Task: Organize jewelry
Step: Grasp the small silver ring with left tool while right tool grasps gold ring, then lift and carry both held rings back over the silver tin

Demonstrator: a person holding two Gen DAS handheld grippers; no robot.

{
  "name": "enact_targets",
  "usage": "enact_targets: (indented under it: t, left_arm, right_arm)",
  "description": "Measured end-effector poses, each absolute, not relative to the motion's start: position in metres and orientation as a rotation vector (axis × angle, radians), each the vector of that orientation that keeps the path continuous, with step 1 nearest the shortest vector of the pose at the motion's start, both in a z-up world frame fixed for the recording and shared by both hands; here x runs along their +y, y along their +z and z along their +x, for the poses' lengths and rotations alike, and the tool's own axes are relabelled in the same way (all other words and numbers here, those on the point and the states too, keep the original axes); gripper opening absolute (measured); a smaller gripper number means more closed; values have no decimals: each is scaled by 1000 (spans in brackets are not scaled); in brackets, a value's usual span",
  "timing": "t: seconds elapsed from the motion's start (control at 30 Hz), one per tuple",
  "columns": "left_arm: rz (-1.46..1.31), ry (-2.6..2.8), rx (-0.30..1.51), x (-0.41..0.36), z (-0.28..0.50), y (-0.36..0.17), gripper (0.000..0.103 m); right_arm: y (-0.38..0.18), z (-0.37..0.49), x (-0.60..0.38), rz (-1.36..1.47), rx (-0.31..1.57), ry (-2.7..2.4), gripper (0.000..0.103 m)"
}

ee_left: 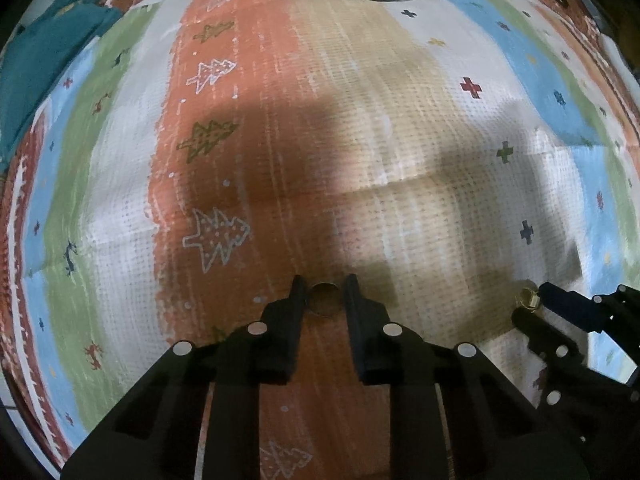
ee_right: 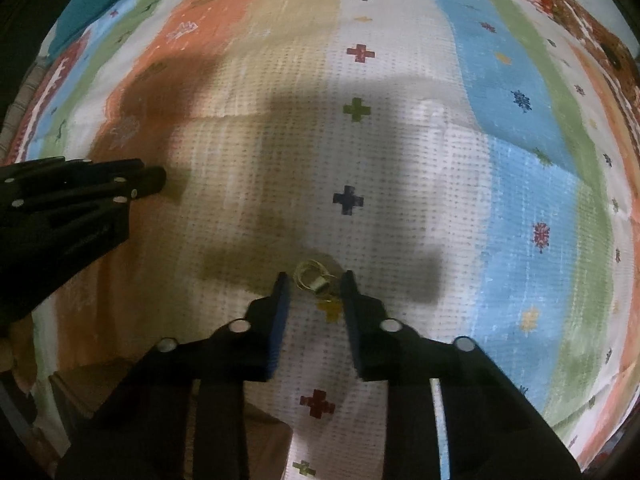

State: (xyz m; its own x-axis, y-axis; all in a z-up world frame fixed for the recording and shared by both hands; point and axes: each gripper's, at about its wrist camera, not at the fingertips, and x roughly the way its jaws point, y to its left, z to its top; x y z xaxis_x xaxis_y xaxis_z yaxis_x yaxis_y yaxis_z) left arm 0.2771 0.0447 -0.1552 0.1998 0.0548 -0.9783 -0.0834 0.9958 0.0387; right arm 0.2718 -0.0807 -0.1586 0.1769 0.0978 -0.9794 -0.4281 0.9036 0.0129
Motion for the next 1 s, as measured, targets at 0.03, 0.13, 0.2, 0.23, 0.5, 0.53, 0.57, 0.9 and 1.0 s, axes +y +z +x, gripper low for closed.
enact_targets:
  t: [0.03,0.13,0.2,0.23,0.5,0.53,0.57,0.9,1.0]
  left_arm:
    - [-17,95,1364,43,276,-155,19]
    - [-13,92,1357,38,274,-152,19]
    - [-25,95,1349,37,271,-149,19]
    - [-27,97,1343,37,269,-146,19]
    - [-66,95,1296,42,252,-121,19]
    - [-70,97,1292,43,249,-119,19]
    - [-74,100,1288,43,247,-116,19]
    - [-106,88,1243,46,231,-95,19]
    - [-100,84,1241,45,229,-93,19]
  right_arm:
    - [-159,272,-81,-292,1345,380,22]
    - [-158,271,-81,-285,1338,382,19]
    - [-155,269,-85,-283,1334,384,17]
    - [-154,268,-86,-281,1331,388,16]
    - [-147,258,-87,-277,1300,404,11]
    - [-146,257,-88,-278,1297,403,11]
    - [-145,255,-89,-277,1293,405,11]
    - [-124,245,-95,-238,1265,420,11]
    - [-120,240,-98,-232,1259,422,11]
